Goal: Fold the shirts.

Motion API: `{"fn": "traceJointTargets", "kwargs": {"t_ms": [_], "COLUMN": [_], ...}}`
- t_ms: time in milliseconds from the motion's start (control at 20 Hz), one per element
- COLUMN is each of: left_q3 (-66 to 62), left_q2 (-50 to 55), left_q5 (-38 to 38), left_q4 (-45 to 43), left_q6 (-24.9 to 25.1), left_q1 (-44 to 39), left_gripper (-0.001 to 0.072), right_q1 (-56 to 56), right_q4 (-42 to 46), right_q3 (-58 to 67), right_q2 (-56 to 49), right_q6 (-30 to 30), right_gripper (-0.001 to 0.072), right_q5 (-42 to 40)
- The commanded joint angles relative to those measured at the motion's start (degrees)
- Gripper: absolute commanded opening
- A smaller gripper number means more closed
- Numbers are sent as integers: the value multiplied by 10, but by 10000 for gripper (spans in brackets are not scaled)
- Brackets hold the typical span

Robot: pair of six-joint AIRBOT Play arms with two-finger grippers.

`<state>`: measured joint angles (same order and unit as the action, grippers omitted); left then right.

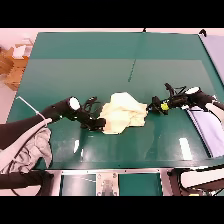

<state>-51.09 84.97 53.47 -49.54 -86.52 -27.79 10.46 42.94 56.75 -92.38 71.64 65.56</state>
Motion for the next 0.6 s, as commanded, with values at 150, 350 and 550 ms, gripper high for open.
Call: {"fn": "traceJointTargets", "kwargs": {"t_ms": [150,350,550], "left_q3": [-107,-302,-574], "left_q2": [-102,-204,-227], "left_q5": [-23,-13,18], "left_q4": [-156,-308,-343], "left_q6": [-47,-82,-71], "left_q1": [0,0,0], "left_gripper": [21,21,21], "right_q1": [5,7,10], "right_q4": [-13,-47,-48], "right_q3": [113,283,546], "right_q2": [30,102,161], "right_q6": [11,36,76], "right_gripper": [18,18,18], "right_q5": [104,120,97]}}
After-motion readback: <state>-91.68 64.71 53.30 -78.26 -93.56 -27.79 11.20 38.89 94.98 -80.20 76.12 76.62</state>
